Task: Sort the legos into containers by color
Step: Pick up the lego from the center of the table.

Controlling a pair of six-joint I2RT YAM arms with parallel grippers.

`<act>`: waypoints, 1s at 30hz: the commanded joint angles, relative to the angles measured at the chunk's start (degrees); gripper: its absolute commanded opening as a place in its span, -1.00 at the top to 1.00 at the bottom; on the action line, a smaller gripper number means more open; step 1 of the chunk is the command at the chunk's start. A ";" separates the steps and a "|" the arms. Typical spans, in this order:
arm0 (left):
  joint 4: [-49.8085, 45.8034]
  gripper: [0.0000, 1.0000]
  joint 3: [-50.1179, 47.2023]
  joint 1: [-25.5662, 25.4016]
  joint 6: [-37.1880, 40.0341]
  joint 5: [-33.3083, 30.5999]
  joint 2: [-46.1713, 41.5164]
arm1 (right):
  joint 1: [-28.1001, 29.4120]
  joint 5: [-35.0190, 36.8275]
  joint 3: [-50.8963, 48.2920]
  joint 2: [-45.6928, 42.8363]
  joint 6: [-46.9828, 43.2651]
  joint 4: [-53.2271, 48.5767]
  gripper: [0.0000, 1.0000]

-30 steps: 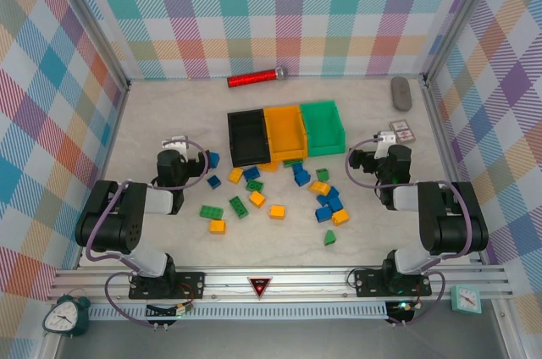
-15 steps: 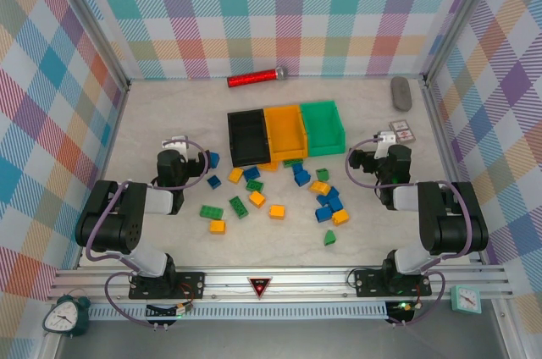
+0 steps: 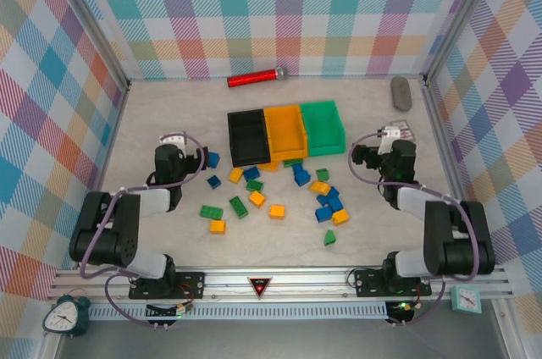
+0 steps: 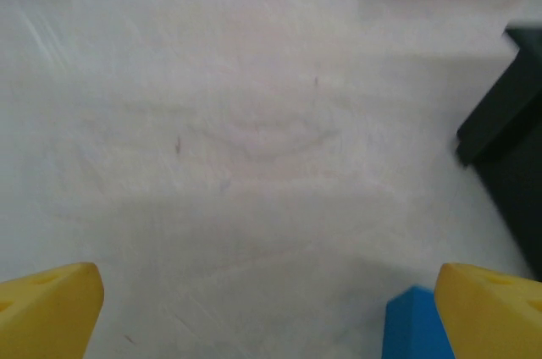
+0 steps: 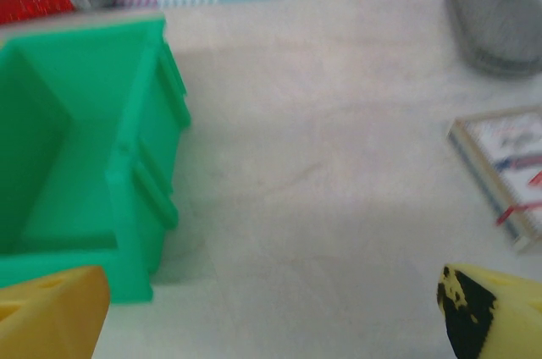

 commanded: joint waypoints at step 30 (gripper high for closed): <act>-79.33 -0.99 18.68 0.69 -17.05 4.86 -39.66 | 14.37 -10.48 12.71 -11.67 23.42 -67.06 -0.86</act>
